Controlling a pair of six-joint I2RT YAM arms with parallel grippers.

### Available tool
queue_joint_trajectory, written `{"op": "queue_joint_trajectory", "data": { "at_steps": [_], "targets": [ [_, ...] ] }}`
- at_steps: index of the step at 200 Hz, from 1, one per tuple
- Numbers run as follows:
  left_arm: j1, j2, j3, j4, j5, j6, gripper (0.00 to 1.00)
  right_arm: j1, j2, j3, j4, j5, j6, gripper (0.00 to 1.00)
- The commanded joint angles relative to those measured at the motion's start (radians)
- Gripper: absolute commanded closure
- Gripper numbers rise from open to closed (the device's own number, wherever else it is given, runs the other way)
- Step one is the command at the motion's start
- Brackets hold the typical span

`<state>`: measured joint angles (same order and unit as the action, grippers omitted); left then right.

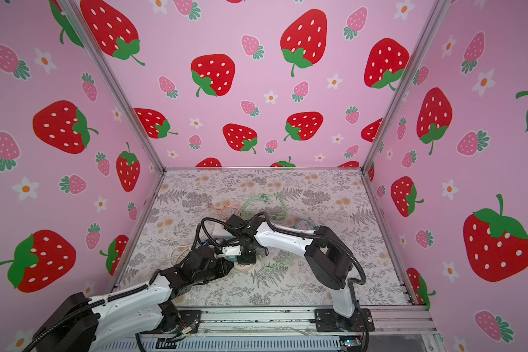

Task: Insert the plug
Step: 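Press the green charger down into the pink socket with the right gripper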

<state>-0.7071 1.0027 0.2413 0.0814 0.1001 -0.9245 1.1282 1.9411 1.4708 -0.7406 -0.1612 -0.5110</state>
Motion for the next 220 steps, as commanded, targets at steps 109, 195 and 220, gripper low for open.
{"op": "queue_joint_trajectory", "data": {
  "at_steps": [109,195,220],
  "targets": [
    [-0.01,-0.133,-0.025,-0.107,0.071,0.044,0.74,0.016,0.199,-0.02,-0.068,0.109,0.072,0.88],
    [-0.024,-0.212,-0.027,-0.163,0.064,0.059,0.73,0.016,0.138,-0.016,-0.026,0.024,0.098,0.82],
    [-0.023,-0.221,-0.023,-0.165,0.075,0.063,0.71,0.016,0.079,-0.014,0.0,-0.012,0.115,0.74]
  ]
}}
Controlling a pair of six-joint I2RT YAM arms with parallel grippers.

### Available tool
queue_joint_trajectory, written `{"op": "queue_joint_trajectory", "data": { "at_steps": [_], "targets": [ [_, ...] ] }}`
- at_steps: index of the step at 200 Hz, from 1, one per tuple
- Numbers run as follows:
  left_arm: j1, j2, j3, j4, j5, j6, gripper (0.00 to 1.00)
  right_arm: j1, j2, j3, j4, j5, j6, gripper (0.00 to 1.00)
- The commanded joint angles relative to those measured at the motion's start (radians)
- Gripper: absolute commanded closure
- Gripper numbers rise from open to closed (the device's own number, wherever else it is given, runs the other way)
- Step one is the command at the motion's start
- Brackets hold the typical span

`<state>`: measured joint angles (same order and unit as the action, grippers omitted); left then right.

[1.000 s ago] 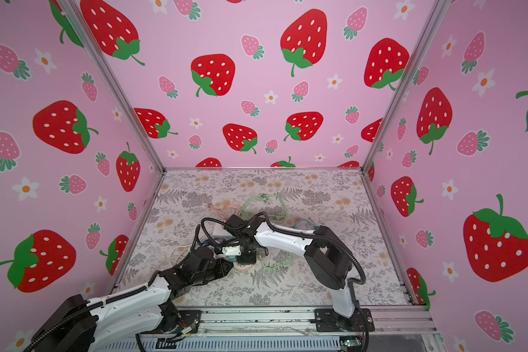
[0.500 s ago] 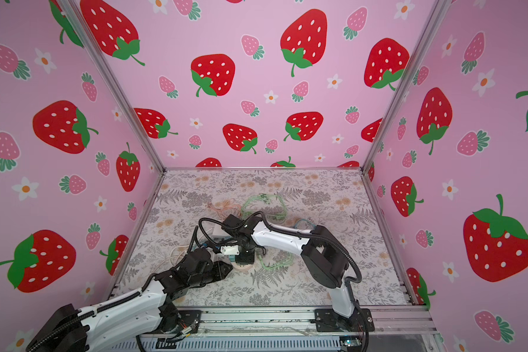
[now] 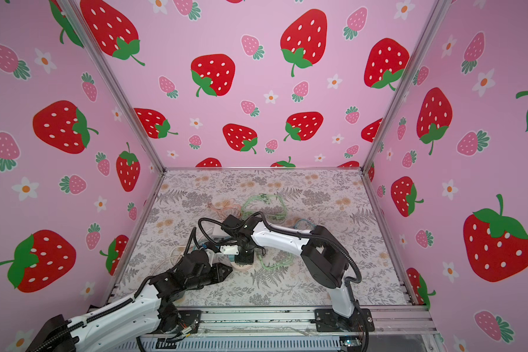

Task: Insert the plug
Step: 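Press the green charger down into the pink socket with the right gripper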

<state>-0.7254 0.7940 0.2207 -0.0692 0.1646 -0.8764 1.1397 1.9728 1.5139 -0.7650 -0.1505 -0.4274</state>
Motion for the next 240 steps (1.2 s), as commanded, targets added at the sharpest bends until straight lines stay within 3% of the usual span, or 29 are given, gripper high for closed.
{"op": "queue_joint_trajectory", "data": {
  "at_steps": [1,88,130,240],
  "targets": [
    [-0.006,-0.013,-0.003,-0.015,0.012,0.015,0.71,0.005,0.045,-0.055,0.024,-0.025,0.032,0.74],
    [-0.017,-0.045,0.028,-0.065,0.018,0.04,0.68,-0.008,-0.108,-0.071,0.078,-0.107,0.088,0.49],
    [-0.017,-0.059,0.059,-0.118,0.007,0.069,0.61,-0.015,-0.17,-0.102,0.053,-0.139,0.113,0.38],
    [0.001,-0.052,0.25,-0.313,-0.09,0.167,0.4,-0.023,-0.258,-0.257,0.041,-0.177,0.134,0.28]
  ]
}}
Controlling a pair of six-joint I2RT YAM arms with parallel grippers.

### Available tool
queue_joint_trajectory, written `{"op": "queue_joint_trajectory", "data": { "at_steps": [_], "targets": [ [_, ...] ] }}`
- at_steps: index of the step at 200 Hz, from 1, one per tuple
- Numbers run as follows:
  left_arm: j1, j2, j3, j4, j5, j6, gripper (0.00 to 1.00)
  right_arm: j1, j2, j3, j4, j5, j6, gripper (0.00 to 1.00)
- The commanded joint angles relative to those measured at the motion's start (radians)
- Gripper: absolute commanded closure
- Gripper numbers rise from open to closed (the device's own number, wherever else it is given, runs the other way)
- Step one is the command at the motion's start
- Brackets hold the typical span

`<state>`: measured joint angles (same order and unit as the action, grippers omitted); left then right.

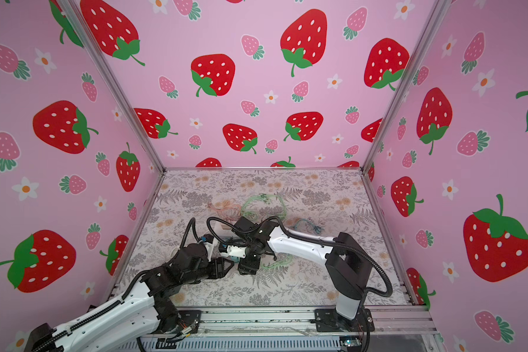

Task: Insert the plug
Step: 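Press the green charger down into the pink socket with the right gripper, then open the right gripper and lift both grippers away from the socket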

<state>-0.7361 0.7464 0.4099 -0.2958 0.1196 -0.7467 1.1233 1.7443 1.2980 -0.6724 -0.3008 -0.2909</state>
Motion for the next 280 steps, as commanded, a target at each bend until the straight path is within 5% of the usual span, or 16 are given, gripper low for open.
{"op": "queue_joint_trajectory", "data": {
  "at_steps": [1,48,175,280],
  "targets": [
    [0.012,-0.005,0.062,-0.087,-0.046,0.038,0.4,-0.007,-0.032,-0.043,-0.052,-0.027,-0.004,0.28],
    [0.042,-0.033,0.078,-0.13,-0.046,0.056,0.39,-0.01,-0.048,-0.067,-0.055,0.001,-0.012,0.23],
    [0.08,-0.105,0.031,-0.135,-0.037,0.066,0.38,-0.017,-0.042,-0.045,-0.056,0.362,0.076,0.06],
    [0.08,-0.035,-0.028,0.074,0.075,0.084,0.41,-0.091,-0.159,-0.149,0.004,0.084,0.078,0.01]
  ]
}}
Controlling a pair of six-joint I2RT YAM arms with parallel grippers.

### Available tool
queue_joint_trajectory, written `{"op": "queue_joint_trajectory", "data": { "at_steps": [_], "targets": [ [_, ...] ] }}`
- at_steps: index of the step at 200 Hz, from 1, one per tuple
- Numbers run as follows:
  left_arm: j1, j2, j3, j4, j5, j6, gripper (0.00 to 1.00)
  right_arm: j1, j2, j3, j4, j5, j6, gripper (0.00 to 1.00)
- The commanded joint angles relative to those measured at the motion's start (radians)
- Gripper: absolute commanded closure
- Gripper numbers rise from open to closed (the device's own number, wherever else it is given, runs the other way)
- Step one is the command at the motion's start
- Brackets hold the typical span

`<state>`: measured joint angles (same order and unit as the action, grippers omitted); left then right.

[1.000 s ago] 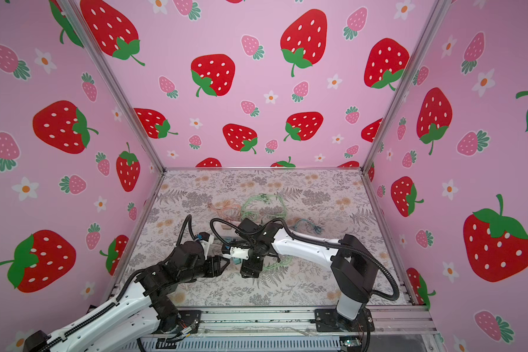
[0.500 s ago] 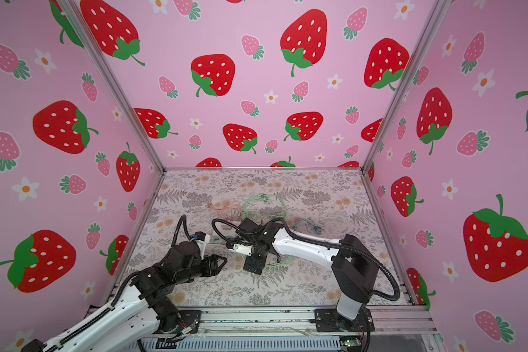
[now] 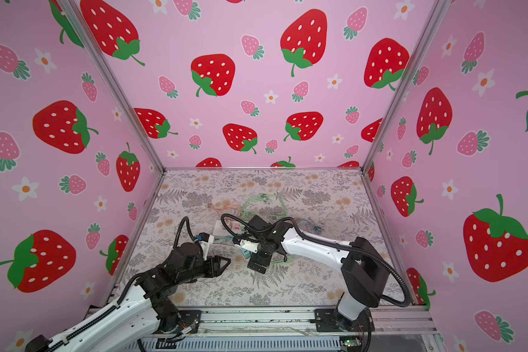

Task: Insert the plug
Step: 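Open the right gripper and lift both grippers away from the socket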

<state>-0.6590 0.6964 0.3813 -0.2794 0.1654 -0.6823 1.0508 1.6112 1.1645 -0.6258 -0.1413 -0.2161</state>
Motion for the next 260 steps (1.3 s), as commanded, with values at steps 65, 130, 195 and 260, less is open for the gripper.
{"op": "queue_joint_trajectory", "data": {
  "at_steps": [65,130,195,260],
  "targets": [
    [0.005,0.014,0.019,0.05,0.029,0.07,0.4,-0.021,0.017,-0.036,-0.167,-0.191,-0.013,0.01],
    [0.011,-0.018,0.028,0.014,-0.006,0.079,0.39,-0.02,0.008,-0.028,-0.201,-0.434,-0.057,0.01],
    [0.085,-0.006,0.102,-0.103,-0.224,0.097,0.31,-0.067,-0.17,-0.007,0.074,-0.372,0.005,0.01],
    [0.211,0.101,0.248,-0.094,-0.542,0.276,0.16,-0.305,-0.371,-0.131,0.482,-0.039,0.163,0.01]
  ]
}}
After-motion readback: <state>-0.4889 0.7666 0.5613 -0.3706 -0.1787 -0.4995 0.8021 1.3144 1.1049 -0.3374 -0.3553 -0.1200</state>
